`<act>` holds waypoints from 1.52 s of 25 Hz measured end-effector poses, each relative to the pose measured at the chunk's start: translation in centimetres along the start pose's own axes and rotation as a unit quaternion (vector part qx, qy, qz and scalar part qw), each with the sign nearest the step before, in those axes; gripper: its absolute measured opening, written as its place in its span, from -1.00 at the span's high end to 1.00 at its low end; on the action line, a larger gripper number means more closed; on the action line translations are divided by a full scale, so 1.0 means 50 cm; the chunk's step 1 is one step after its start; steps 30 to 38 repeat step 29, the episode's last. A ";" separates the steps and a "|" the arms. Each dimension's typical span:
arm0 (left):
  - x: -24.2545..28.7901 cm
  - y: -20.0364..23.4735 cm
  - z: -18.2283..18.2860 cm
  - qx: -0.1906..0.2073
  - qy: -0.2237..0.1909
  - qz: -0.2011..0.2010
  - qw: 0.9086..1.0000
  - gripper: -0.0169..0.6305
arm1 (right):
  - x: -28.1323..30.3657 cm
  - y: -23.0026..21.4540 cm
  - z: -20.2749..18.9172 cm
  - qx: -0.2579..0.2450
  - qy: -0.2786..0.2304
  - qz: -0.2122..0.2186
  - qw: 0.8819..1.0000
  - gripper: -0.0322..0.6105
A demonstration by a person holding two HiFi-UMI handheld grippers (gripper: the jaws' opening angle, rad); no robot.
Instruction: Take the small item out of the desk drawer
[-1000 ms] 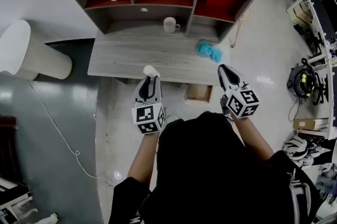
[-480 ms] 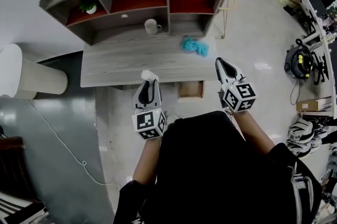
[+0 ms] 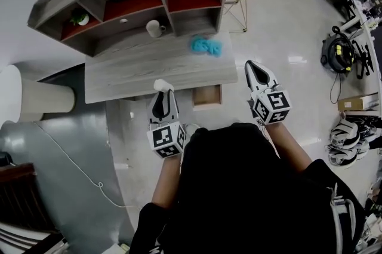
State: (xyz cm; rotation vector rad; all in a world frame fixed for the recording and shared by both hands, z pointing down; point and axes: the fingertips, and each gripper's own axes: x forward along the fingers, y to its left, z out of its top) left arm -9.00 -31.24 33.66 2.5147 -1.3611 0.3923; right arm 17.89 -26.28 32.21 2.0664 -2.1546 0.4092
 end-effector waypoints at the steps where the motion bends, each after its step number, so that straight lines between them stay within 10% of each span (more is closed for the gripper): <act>1: 0.000 -0.011 -0.004 0.001 0.003 0.001 1.000 0.67 | -0.007 -0.010 -0.005 0.001 0.002 0.001 1.000 0.90; 38: -0.050 -0.325 -0.099 -0.010 0.042 0.062 0.997 0.67 | -0.156 -0.247 -0.100 0.002 0.029 0.063 0.998 0.90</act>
